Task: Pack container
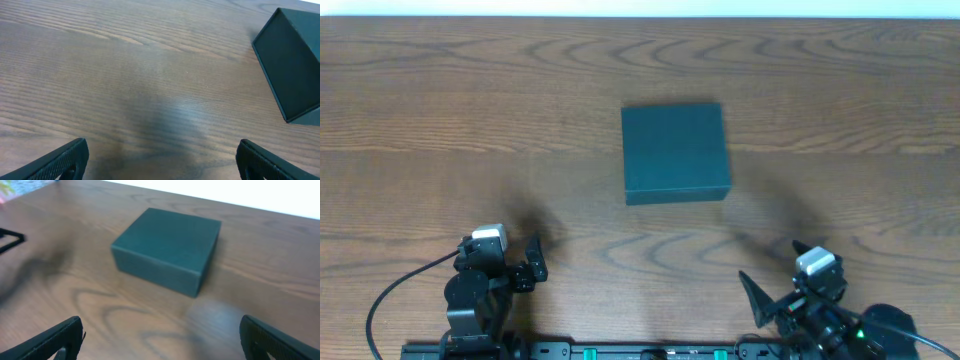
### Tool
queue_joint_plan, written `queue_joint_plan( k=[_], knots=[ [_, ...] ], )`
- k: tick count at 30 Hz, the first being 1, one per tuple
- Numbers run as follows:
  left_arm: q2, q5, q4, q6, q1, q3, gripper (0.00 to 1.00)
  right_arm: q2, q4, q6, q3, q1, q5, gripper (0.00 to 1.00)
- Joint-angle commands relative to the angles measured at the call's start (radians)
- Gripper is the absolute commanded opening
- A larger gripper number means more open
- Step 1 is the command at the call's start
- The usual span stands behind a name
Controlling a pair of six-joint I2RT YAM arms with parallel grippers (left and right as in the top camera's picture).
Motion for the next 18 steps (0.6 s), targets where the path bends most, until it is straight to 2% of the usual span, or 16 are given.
queue_joint_plan(
  k=[1,9,18],
  knots=[
    [-0.007,-0.006,0.006,0.015,0.003,-0.012,0.95,-0.02,0.046,0.003,-0.081,0.01,0.068,0.99],
    [-0.007,-0.006,0.006,0.015,0.003,-0.012,0.95,-0.02,0.086,0.003,-0.318,0.022,0.076,0.99],
    [-0.007,-0.006,0.006,0.015,0.003,-0.012,0.95,-0.02,0.099,0.003,-0.33,0.022,0.081,0.99]
  ],
)
